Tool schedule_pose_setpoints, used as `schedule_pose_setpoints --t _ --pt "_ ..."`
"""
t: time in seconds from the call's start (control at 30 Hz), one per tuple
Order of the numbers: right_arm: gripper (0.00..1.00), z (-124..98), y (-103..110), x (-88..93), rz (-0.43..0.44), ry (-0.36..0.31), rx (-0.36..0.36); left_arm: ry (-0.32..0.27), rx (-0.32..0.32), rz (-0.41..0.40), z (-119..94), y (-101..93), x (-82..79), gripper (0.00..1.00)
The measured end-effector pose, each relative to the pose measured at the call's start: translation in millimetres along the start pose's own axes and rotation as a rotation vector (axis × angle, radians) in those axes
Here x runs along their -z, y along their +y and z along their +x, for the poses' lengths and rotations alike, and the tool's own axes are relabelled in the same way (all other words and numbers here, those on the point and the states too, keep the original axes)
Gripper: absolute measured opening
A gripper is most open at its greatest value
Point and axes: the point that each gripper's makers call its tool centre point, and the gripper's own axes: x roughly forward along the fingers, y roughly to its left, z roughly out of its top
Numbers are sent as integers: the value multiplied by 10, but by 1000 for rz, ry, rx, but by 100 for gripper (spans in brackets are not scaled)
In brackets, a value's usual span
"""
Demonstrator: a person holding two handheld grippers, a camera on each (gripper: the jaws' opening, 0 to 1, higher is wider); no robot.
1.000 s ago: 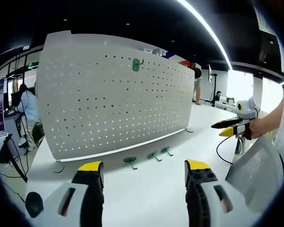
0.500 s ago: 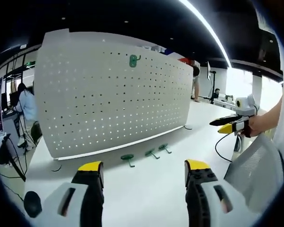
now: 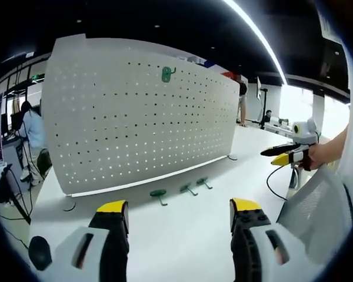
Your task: Insert the hook assembly into the mounting plate slot until the hook locks in place.
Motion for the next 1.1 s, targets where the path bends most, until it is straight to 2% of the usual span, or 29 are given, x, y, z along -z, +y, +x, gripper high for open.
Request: schedule_pose_setpoints --t 0.13,0.3,0.73,1.1 --pt "63 -4 7 -15 -4 -2 1 23 15 12 -22 -23 68 72" --pt "63 0 -6 -6 -8 -1 3 6 15 -4 -40 -13 30 72" --pt "63 -23 -22 -24 -13 -6 16 21 36 1 -52 -7 63 72" --pt "63 -30 -43 -15 -10 0 22 30 64 -3 28 -42 83 72"
